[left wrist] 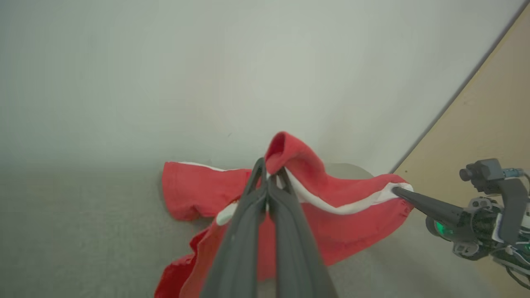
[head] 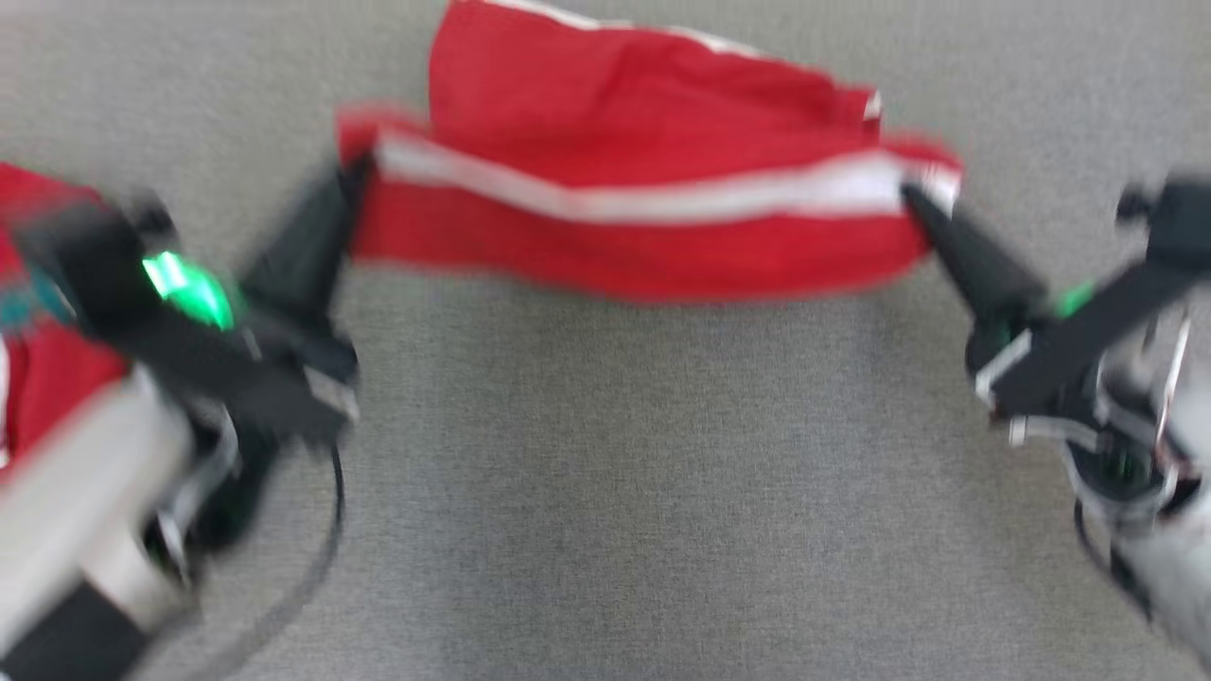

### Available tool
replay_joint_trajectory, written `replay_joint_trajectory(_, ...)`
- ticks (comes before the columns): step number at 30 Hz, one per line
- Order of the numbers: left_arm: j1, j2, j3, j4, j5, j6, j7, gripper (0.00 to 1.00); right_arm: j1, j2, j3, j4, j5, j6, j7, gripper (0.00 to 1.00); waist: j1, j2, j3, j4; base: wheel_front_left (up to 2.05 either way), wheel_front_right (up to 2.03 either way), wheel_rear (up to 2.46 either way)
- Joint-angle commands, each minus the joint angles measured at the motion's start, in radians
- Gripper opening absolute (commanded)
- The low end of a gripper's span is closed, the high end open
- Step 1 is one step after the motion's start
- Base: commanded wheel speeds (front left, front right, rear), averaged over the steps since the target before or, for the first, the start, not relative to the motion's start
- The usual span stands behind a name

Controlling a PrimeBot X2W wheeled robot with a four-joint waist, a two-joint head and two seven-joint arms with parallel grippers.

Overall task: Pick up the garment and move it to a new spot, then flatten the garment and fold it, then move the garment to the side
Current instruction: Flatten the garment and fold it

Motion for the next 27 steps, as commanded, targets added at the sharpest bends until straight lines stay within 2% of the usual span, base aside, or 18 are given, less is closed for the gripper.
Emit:
replay_joint_trajectory(1, 0.041, 0.001, 0.002, -0.010, 0.019, 0.004, -0.002, 0.00, 0.030, -0.005, -0.002, -0.007, 0.010, -0.003, -0.011, 0.00, 0.0003, 0.0001, -0.047, 0.017, 0.00, 0.00, 0.00)
replay_joint_trajectory(3, 0.150, -0.024, 0.053, -0.040, 0.022, 0.020, -0.002, 0.00, 0.102, -0.016, 0.010, -0.036, 0.020, -0.002, -0.017, 0.00, 0.0003, 0.0001, -0.067, 0.019, 0.00, 0.00, 0.00)
replay_joint_trajectory(7, 0.356, -0.066, 0.116, -0.056, 0.069, 0.025, -0.002, 0.00, 0.230, -0.043, 0.025, -0.068, 0.036, -0.002, -0.034, 0.00, 0.0003, 0.0001, -0.107, 0.026, 0.00, 0.00, 0.00)
replay_joint_trajectory(11, 0.517, -0.094, 0.130, -0.033, 0.133, 0.006, -0.002, 0.00, 0.337, -0.070, 0.045, -0.090, 0.035, -0.003, -0.045, 0.00, 0.0003, 0.0001, -0.144, 0.032, 0.00, 0.00, 0.00)
replay_joint_trajectory(16, 0.665, -0.133, 0.194, 0.015, 0.184, -0.013, -0.002, 0.00, 0.453, -0.089, 0.078, -0.111, 0.048, -0.003, -0.052, 0.00, 0.0003, 0.0001, -0.190, 0.033, 0.00, 0.00, 0.00)
replay_joint_trajectory(19, 0.740, -0.147, 0.227, 0.042, 0.251, -0.028, -0.002, 0.00, 0.517, -0.096, 0.098, -0.122, 0.060, -0.003, -0.060, 0.00, 0.0003, 0.0001, -0.215, 0.029, 0.00, 0.00, 0.00)
replay_joint_trajectory(24, 0.865, -0.211, 0.307, 0.085, 0.303, -0.046, -0.002, 0.00, 0.628, -0.098, 0.131, -0.139, 0.093, -0.003, -0.077, 0.00, 0.0003, 0.0001, -0.254, 0.025, 0.00, 0.00, 0.00)
replay_joint_trajectory(27, 0.895, -0.229, 0.335, 0.106, 0.330, -0.050, -0.002, 0.00, 0.663, -0.089, 0.145, -0.141, 0.101, -0.003, -0.084, 0.00, 0.0003, 0.0001, -0.263, 0.024, 0.00, 0.00, 0.00)
